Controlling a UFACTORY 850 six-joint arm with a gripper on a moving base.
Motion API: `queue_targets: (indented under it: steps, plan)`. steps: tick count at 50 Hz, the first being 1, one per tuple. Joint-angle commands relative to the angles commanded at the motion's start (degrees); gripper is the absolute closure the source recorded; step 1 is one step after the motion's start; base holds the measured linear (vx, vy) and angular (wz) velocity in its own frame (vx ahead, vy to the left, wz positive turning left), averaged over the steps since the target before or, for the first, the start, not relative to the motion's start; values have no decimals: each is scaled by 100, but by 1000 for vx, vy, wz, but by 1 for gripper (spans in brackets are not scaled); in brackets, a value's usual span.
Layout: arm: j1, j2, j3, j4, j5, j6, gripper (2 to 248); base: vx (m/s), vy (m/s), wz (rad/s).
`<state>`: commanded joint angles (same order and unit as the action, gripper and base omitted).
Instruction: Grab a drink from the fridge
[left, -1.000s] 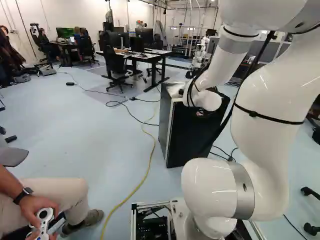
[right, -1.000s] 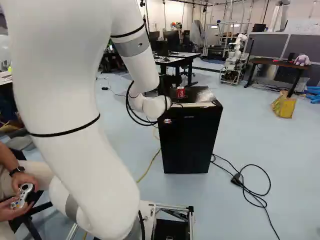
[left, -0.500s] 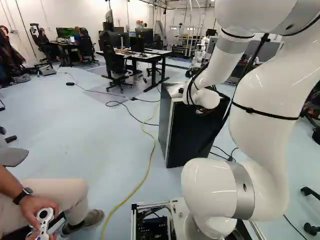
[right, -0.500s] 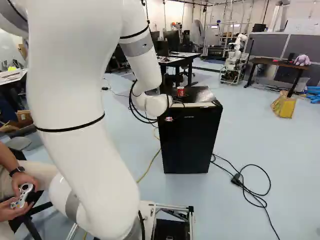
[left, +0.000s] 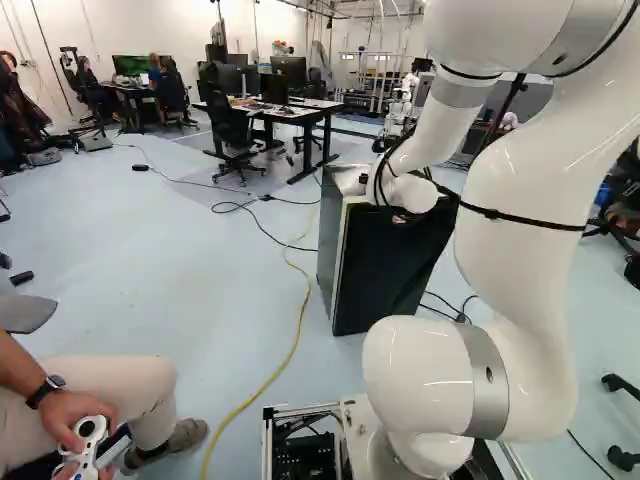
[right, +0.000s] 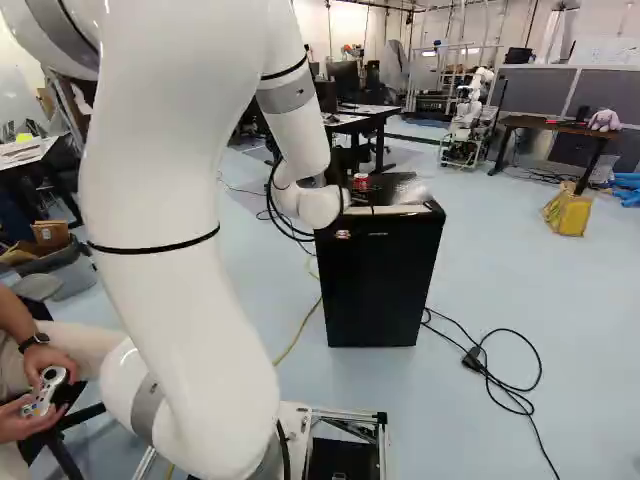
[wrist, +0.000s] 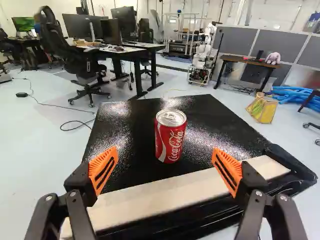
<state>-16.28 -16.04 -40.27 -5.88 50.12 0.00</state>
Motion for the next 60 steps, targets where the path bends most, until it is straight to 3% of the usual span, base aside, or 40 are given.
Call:
queue_targets:
  steps: [35, 60]
  plan:
    - [76, -559, -676, 146, -70, 0, 3, 0, 0, 0]
    - [50, -713, -868, 261, -179, 0, 3, 0, 0, 0]
